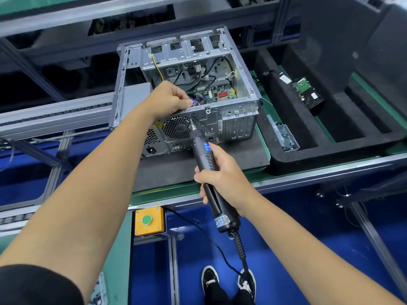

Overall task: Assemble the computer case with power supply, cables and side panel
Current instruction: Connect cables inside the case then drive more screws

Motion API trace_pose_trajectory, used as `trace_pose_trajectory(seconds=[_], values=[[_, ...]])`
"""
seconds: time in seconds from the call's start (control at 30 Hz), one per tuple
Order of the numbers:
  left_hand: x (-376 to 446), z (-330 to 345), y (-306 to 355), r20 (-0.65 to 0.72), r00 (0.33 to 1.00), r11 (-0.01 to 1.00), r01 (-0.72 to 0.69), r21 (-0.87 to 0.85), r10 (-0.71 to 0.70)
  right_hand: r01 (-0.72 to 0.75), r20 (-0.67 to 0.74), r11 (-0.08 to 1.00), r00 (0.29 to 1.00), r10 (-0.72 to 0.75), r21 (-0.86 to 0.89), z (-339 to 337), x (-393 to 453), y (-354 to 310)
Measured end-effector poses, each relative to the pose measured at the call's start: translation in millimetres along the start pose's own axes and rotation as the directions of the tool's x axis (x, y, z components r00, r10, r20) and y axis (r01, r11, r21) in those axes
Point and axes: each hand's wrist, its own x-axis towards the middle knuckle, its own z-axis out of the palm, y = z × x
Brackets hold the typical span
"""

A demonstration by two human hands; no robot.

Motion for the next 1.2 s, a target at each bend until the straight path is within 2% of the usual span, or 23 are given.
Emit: trace_pose_trajectory(seconds=[0.2,0.47,0.63,0.7,0.8,0.9,1.2], values=[[-5.1,6.7,1.8,-0.064,0.997,0.999,-0.034,0.035,0.036,0.008,-0.002,1.000,1.000,-0.009,-0.030,1.6,-0.7,1.2],[-14.0,25.4,-6.1,-0.225,0.960,0.956,-0.100,0.277,0.166,0.051,0.001,0.997,0.999,-0.051,-0.054,-0.6,-3.6,1.8],[-29.2,19.8,-9.2,-0.106,0.973,0.956,-0.174,0.238,0.204,0.054,0.003,0.999,0.999,-0.054,-0.005,-5.8,-1.4,0.9],[-33.6,19.7,-11.4,-0.075,0.971,0.939,-0.198,0.280,0.227,0.052,0.000,0.999,0.999,-0.052,-0.008,-8.0,0.2,2.2],[-32.7,25.2,-16.1,-0.117,0.954,0.882,-0.203,0.426,0.276,0.037,0.003,0.999,0.999,-0.037,-0.004,-9.5,1.3,4.9],[-29.2,28.4,-19.4,-0.147,0.943,0.855,-0.194,0.481,0.297,0.038,0.009,0.999,0.999,-0.038,-0.021,-9.3,1.1,8.7],[-27.7,32.5,-22.2,-0.219,0.928,0.873,-0.176,0.455,0.301,0.057,0.010,0.997,0.998,-0.056,-0.050,-7.5,2.9,12.7]])
